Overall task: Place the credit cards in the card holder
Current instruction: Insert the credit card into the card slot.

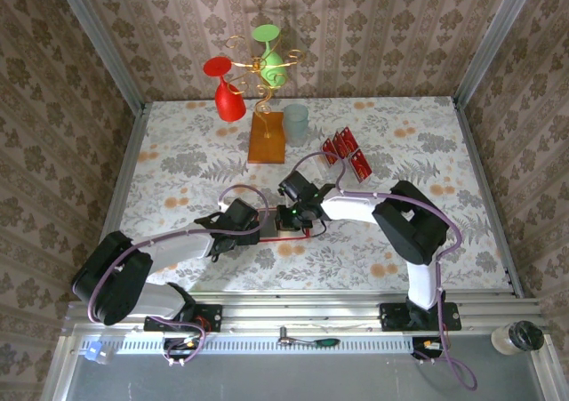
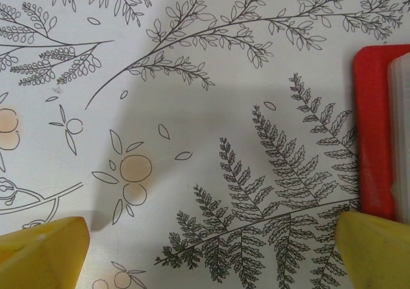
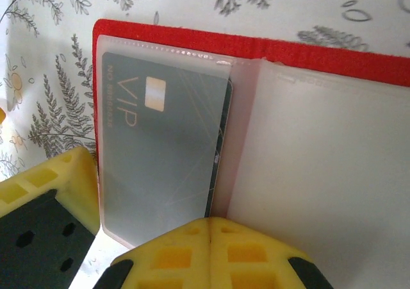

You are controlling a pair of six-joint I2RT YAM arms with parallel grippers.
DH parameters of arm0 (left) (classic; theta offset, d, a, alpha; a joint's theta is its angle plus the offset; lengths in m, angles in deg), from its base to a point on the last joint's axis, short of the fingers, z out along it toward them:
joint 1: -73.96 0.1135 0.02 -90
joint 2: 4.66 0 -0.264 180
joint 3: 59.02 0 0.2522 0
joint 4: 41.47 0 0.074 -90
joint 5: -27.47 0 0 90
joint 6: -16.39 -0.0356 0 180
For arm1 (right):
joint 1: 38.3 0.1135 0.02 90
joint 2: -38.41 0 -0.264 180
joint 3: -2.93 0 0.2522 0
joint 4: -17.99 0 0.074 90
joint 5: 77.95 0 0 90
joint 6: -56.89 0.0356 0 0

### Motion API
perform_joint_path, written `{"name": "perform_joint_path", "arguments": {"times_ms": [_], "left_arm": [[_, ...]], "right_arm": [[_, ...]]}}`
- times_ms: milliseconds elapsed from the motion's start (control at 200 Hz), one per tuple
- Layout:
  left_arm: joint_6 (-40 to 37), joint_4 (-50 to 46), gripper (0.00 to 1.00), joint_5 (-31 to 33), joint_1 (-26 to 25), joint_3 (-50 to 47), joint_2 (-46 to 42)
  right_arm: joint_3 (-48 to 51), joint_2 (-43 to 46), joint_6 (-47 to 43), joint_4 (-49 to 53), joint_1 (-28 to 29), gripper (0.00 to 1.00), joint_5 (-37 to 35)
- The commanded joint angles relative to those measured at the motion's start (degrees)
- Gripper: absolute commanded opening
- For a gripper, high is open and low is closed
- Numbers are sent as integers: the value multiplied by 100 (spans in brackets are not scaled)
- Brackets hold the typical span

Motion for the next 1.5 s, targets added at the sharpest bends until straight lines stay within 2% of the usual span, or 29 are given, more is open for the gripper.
{"name": "perform_joint_path", "arguments": {"times_ms": [0,220,485,1495], "left_arm": [[-79,43,100,-77,39,-25,86],[-64,43,100,-77,43,-54,77],[-61,74,100,-90,36,-77,67],[-44,113,100,-116,15,-95,112]], "right_arm": [[-134,-163,19,145,129,0,73],[-240,32,-151,420,73,0,-53],[-255,312,-217,518,-363,0,-156],[-1049,-715,-43,384,-321,0,199]]}}
